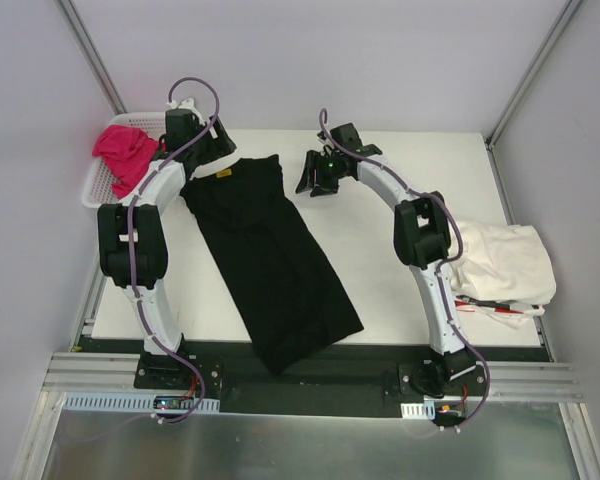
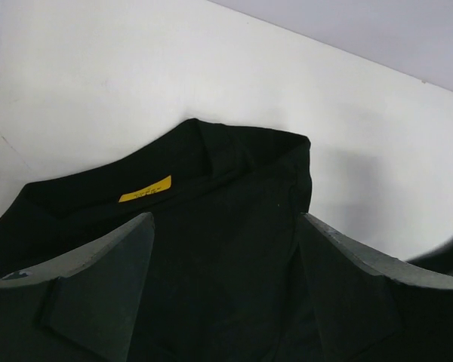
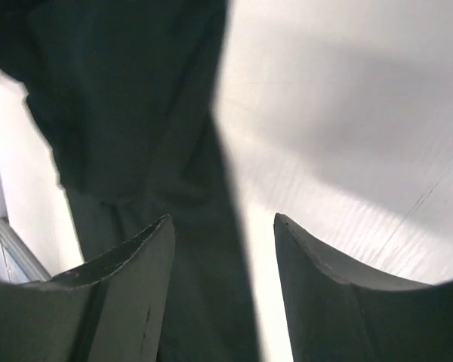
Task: Fold and stack the t-shirts
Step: Rotate the tshirt 90 degrees
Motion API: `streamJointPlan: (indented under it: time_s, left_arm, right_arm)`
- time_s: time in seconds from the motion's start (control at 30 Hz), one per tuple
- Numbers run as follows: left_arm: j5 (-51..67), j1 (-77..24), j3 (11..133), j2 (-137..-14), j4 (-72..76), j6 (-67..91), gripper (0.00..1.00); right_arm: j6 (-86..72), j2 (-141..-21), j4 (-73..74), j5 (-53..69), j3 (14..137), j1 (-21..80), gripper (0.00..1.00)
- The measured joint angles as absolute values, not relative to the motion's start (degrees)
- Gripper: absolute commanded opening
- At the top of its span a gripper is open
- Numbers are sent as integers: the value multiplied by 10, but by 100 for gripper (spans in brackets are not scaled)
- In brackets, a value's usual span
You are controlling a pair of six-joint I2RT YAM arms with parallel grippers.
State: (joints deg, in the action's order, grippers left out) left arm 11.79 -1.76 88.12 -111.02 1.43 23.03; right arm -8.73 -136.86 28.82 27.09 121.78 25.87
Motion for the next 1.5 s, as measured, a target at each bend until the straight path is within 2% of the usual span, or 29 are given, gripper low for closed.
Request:
streamJointPlan:
  time_s: [0.17, 0.83, 0.93, 0.97, 1.07, 1.5]
  left_arm:
    - [118, -18, 879, -1096, 18, 230, 76]
    - [120, -18, 879, -1090, 27, 225, 76]
    - [120, -18, 879, -1090, 27, 219, 76]
    - [119, -18, 879, -1090, 27, 218, 76]
    - [120, -15, 879, -1090, 27, 214, 76]
    - [119, -10, 878, -1090, 27, 210, 76]
  right_arm:
    - [-116, -1440, 288, 293, 1241, 245, 56]
    - [-210, -1450, 156, 349, 1196, 301, 55]
    - [-223, -1466, 143, 361, 1212, 313, 35]
    - [-227, -1468, 140, 362, 1213, 316, 20]
    - [-242, -1481, 131, 365, 1212, 318, 1]
    - [-292, -1494, 93, 381, 1209, 278, 1]
